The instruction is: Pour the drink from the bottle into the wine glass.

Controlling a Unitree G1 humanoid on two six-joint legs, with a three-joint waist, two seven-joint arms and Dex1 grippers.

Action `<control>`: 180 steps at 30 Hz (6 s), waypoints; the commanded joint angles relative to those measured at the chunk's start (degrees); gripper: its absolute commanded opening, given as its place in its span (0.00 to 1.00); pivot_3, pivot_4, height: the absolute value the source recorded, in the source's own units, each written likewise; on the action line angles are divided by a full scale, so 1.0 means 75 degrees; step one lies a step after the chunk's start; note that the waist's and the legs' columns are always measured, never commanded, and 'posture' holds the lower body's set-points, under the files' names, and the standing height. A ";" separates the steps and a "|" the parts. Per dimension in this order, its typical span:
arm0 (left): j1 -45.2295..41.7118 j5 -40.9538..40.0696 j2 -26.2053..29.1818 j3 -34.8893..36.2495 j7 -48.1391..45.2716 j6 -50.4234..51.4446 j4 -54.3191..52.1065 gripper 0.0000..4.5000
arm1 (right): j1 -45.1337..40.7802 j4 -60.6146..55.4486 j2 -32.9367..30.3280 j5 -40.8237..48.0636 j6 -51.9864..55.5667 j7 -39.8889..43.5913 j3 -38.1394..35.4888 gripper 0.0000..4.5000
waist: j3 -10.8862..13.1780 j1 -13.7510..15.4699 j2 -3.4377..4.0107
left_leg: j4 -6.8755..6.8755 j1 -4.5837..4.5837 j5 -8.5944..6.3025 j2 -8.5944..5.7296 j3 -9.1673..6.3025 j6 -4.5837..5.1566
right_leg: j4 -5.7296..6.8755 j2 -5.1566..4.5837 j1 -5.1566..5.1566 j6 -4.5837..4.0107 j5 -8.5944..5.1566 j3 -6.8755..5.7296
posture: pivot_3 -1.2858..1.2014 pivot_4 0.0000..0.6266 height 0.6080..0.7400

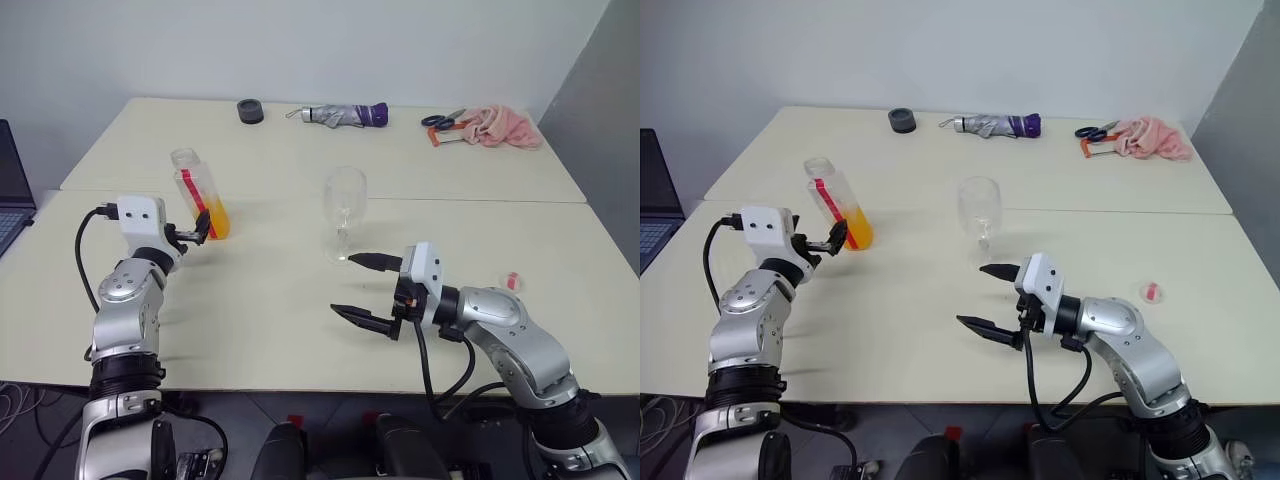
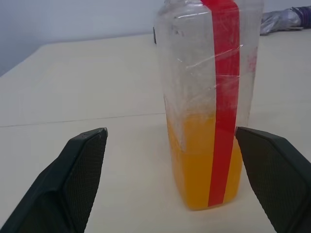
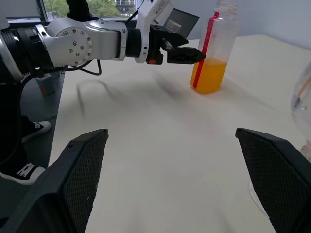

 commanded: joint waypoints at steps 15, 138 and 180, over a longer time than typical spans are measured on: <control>0.0124 -0.0022 -0.0176 -0.0190 -0.0032 -0.0154 -0.0536 1.00 | 0.0266 -0.0713 -0.0423 0.0145 0.0012 0.0257 0.0085 1.00 | 0.0000 0.0004 0.0000 | 0.0002 -0.0003 0.0000 0.0001 -0.0005 0.0000 | 0.0000 -0.0001 0.0000 0.0000 0.0000 -0.0003 | 0.52 0.24 1.00; -0.3109 0.1947 0.0169 -0.2826 -0.1626 -0.2802 0.0265 0.38 | 0.0130 -0.0960 0.0116 -0.0238 0.0137 -0.1658 -0.1201 1.00 | -0.0001 0.0019 -0.0004 | 0.0007 -0.0012 0.0003 -0.0025 -0.0008 -0.0004 | 0.0004 0.0006 -0.0001 0.0000 0.0001 -0.0009 | 0.52 0.24 1.00; -0.5785 0.6183 0.1199 -0.4591 0.0946 -0.8516 0.4605 0.38 | -0.0055 -0.0931 0.0598 -0.0448 0.0242 -0.2203 -0.0978 1.00 | 0.0001 0.0008 -0.0005 | 0.0005 -0.0021 0.0001 -0.0028 -0.0005 -0.0001 | 0.0004 0.0009 -0.0011 0.0000 0.0000 -0.0011 | 0.52 0.24 1.00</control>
